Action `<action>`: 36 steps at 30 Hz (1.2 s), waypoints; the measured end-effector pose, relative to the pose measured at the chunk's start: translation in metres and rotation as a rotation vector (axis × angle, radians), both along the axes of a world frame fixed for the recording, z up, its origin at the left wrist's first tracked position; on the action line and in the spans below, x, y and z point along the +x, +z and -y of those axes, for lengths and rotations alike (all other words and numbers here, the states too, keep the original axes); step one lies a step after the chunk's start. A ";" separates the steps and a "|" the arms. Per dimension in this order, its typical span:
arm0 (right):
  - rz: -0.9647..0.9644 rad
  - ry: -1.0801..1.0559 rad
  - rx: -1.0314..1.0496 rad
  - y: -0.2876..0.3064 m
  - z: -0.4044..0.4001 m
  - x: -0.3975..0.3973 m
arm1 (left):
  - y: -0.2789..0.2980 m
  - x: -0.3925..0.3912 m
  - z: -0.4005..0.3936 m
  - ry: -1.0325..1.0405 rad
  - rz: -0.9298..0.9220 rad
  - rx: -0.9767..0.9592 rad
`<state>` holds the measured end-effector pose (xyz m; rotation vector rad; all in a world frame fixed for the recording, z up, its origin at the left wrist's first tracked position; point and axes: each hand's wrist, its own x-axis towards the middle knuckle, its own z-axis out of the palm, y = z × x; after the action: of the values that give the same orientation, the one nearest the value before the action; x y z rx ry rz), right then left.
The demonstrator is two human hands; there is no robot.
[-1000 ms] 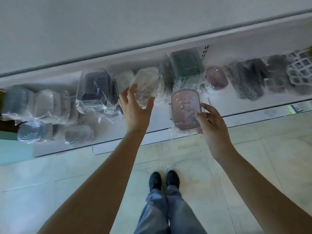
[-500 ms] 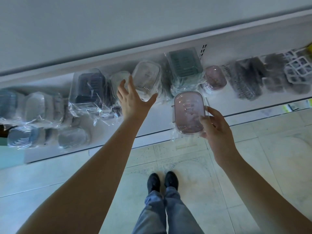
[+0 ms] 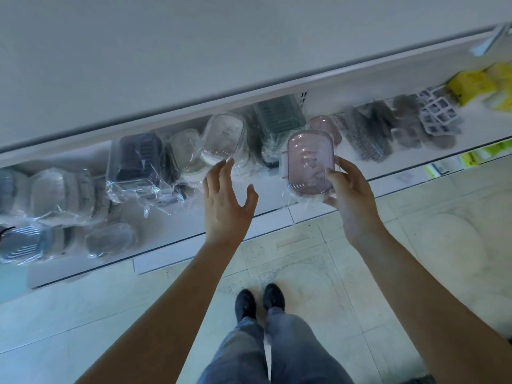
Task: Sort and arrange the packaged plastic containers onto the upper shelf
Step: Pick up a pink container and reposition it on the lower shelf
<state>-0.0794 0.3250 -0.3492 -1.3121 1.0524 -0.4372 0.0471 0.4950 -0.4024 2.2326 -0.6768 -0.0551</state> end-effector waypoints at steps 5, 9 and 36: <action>-0.022 -0.036 -0.001 -0.003 0.018 -0.013 | -0.003 -0.018 0.013 -0.079 -0.010 0.041; -0.036 -0.024 0.002 -0.017 0.053 -0.018 | -0.005 -0.027 0.038 -0.098 -0.017 0.058; -0.474 0.437 -0.440 -0.160 0.259 0.085 | -0.102 -0.073 0.122 0.026 -0.164 0.373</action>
<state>0.0060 0.0661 -0.5096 -2.0535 1.0406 -0.0164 -0.0260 0.3726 -0.5047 2.5561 -0.5839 -0.3744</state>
